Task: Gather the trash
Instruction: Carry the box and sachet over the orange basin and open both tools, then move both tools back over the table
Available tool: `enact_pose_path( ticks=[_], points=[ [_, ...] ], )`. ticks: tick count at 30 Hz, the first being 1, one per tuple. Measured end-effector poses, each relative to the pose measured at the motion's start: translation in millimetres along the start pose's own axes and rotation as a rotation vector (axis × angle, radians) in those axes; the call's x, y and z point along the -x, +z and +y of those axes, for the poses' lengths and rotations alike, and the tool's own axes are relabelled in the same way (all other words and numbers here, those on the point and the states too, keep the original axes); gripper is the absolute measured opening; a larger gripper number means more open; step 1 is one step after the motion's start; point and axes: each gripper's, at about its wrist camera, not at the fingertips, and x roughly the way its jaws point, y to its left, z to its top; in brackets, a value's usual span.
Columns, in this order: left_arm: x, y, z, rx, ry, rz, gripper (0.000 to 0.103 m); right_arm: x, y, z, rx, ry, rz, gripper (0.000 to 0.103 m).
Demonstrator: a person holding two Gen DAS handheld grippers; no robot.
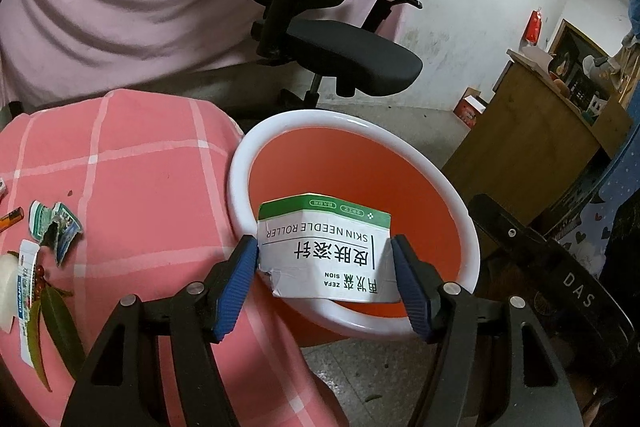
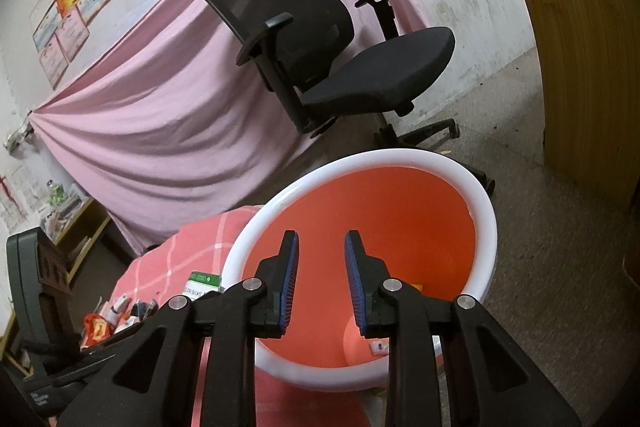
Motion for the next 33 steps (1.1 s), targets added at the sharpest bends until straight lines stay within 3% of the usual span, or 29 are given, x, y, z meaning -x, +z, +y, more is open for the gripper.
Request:
enact_pose_path(
  ticks=[12,20,23,28,30,31,32,33],
  points=[
    [9.9,-2.6,2.9,0.011,0.018,-0.043,0.068,-0.1,3.3,-3.7,-0.009,-0.007,-0.012,0.024],
    [39.6,-9.6,11.2,0.026,0.054,-0.159,0.069,11.6,2.8,9.9,0.065,-0.013,-0.081,0.024],
    [64.8,-14.8,18.4,0.037,0.068,-0.252,0.081,21.0,1.8,22.8,0.116,0.000,-0.137,0.040],
    [105.8,-23.0,29.0,0.038,0.109,-0.375,0.082,30.0,-0.8,45.5,0.179,0.024,-0.210,0.048],
    [122.1,-28.5,33.4,0.031,0.144,-0.420,0.102,33.3,-2.8,55.0,0.203,0.041,-0.240,0.051],
    [133.6,-34.2,36.3,0.029,0.169,-0.461,0.102,34.5,-3.9,60.0,0.215,0.051,-0.252,0.053],
    [141.7,-37.8,38.3,0.026,0.183,-0.489,0.102,35.4,-5.2,64.5,0.224,0.059,-0.261,0.060],
    [150.6,-42.2,41.6,0.021,0.194,-0.512,0.102,36.8,-7.4,69.8,0.232,0.068,-0.274,0.074]
  ],
)
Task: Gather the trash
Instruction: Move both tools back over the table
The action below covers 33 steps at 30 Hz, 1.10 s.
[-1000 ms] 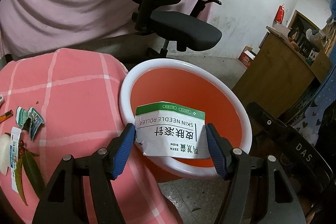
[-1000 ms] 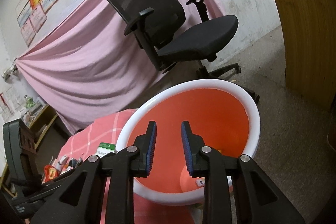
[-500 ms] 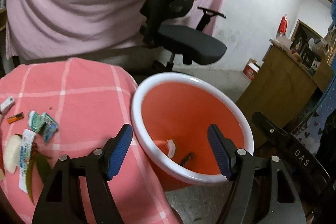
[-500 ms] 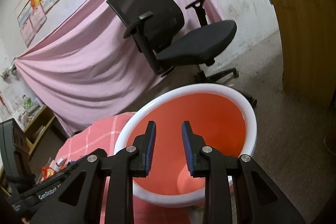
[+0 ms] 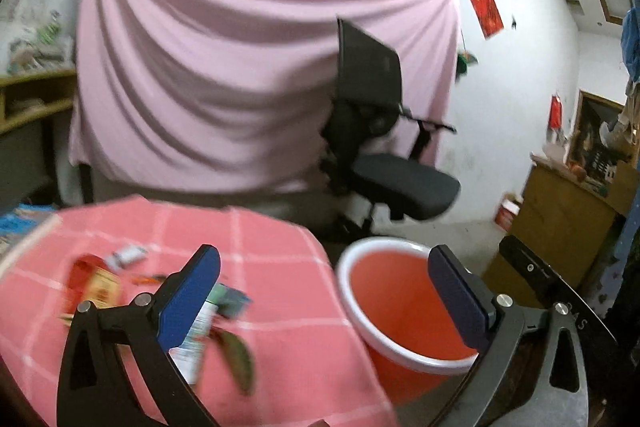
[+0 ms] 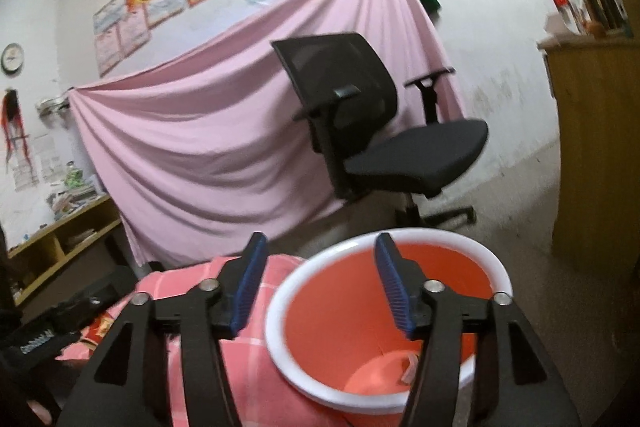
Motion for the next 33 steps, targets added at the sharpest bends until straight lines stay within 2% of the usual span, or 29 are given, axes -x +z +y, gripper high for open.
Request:
enact_pose_path(
  ticks=[2,4,8,14,20,27,33],
  points=[
    [18.8,-0.1,11.6,-0.008,0.035,-0.045,0.102,3.5,-0.9,12.4,0.019,0.027,-0.034,0.084],
    [30.8,-1.9,21.0,-0.012,0.070,-0.078,0.102,5.5,-2.2,24.3,0.041,0.045,-0.055,0.085],
    [54.7,-4.9,44.7,-0.012,0.141,-0.135,0.102,12.0,-5.5,47.8,0.077,0.087,-0.118,0.103],
    [92.1,-14.5,83.7,-0.020,0.259,-0.216,0.102,21.8,-10.7,84.3,0.130,0.159,-0.193,0.103],
    [112.8,-30.4,114.8,-0.033,0.385,-0.284,0.102,20.7,-23.2,118.6,0.217,0.202,-0.188,0.103],
    [117.7,-47.2,158.6,0.068,0.426,-0.260,0.102,9.5,-44.8,150.5,0.351,0.204,-0.142,0.103],
    [119.1,-48.8,170.3,0.056,0.452,-0.230,0.102,-4.6,-52.5,157.8,0.380,0.175,-0.086,0.103]
  ],
)
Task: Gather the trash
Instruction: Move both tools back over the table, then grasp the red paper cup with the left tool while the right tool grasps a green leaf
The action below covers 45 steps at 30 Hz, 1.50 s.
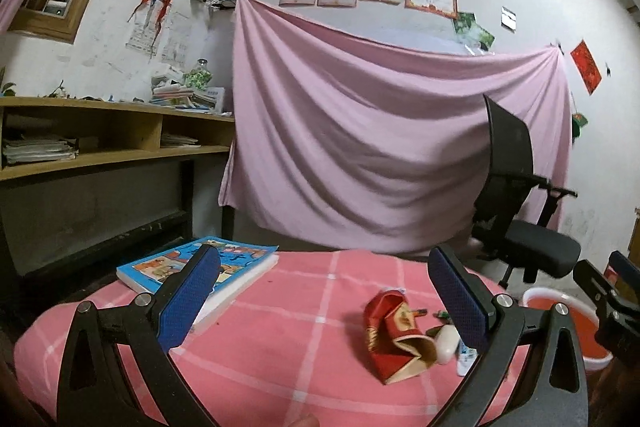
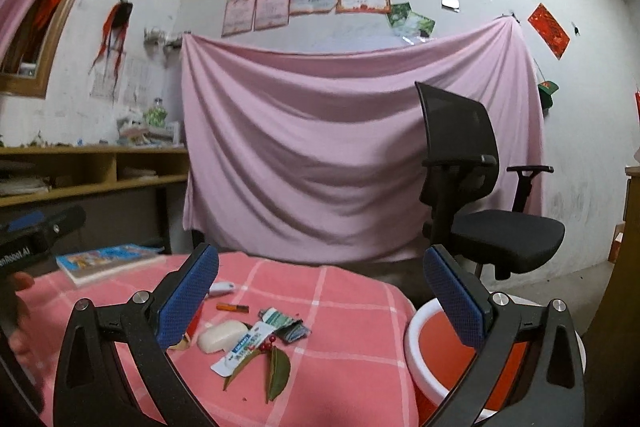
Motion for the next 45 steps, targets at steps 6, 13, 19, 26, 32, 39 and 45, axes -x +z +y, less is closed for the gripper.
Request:
enact_pose_path(
  ticks=[6,13,19,26,32,39,45],
  points=[
    [-21.7,-2.9,-16.3,-0.057,-0.056,0.090,0.102,-22.1,-7.6,-14.2,-0.067,0.002,0.129,0.102],
    [-59.8,-11.2,-36.4,-0.072,-0.111,0.289,0.102,-46.5,-16.1,-1.6,-0.013,0.061,0.293,0.080],
    [-89.6,-23.6,-40.1,-0.028,-0.141,0.451,0.101,-63.1,-24.8,7.5,0.025,0.102,0.401,0.072],
    [-109.0,-35.2,-30.3,0.060,-0.206,0.584,0.075,-85.8,-38.0,-1.6,-0.049,0.200,0.555,0.072],
    [-113.9,-39.9,-26.0,0.144,-0.297,0.635,0.046,-89.1,-44.3,4.7,-0.035,0.239,0.625,0.067],
    [-107.2,-36.9,-21.6,0.167,-0.301,0.628,0.043,-96.1,-52.9,5.9,-0.042,0.276,0.712,0.050],
    [-101.0,-34.6,-23.8,0.176,-0.301,0.610,0.043,-102.1,-56.6,1.3,-0.065,0.252,0.746,0.038]
  ],
)
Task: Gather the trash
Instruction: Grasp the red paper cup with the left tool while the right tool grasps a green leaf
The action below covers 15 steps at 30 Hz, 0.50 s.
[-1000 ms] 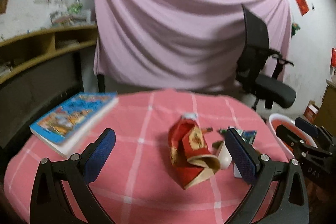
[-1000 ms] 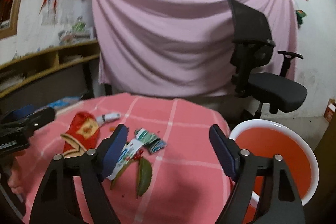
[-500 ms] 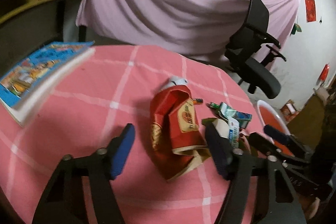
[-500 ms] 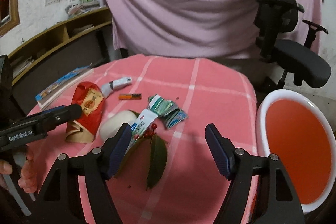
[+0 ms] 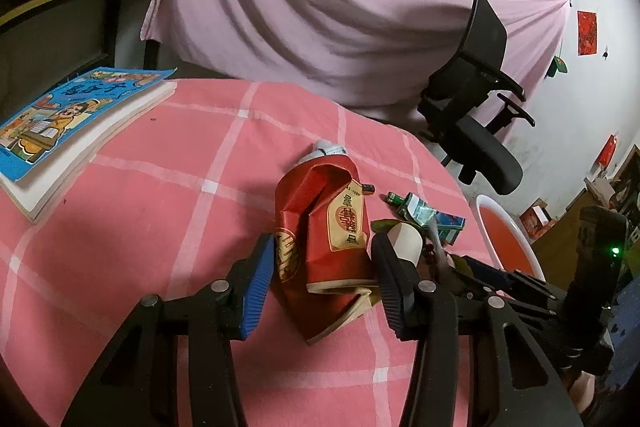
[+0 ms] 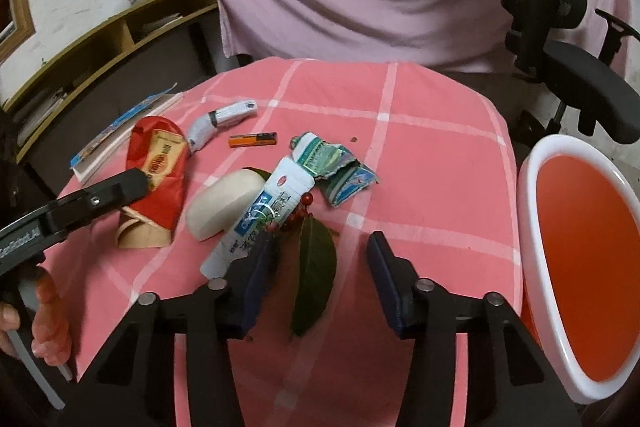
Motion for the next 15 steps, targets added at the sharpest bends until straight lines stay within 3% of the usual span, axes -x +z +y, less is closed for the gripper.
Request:
enact_pose_path(
  ticks=[2,3,8,15],
  points=[
    [3.8,-0.8,-0.9,-0.003,0.001,-0.021,0.043,2.1,-0.5,-1.4,-0.006,0.002,-0.008,0.027],
    [5.4,-1.5,-1.1,-0.003,-0.005,-0.028,0.042,3.3,-0.6,-2.4,-0.009,0.006,-0.014,0.012],
    [23.4,-4.6,2.3,0.010,-0.011,-0.118,0.042,11.6,-0.3,-4.3,-0.012,0.021,-0.060,0.008],
    [40.5,-9.1,2.4,-0.001,-0.027,-0.196,0.042,33.3,-2.8,5.6,0.025,-0.040,-0.185,0.007]
  ],
)
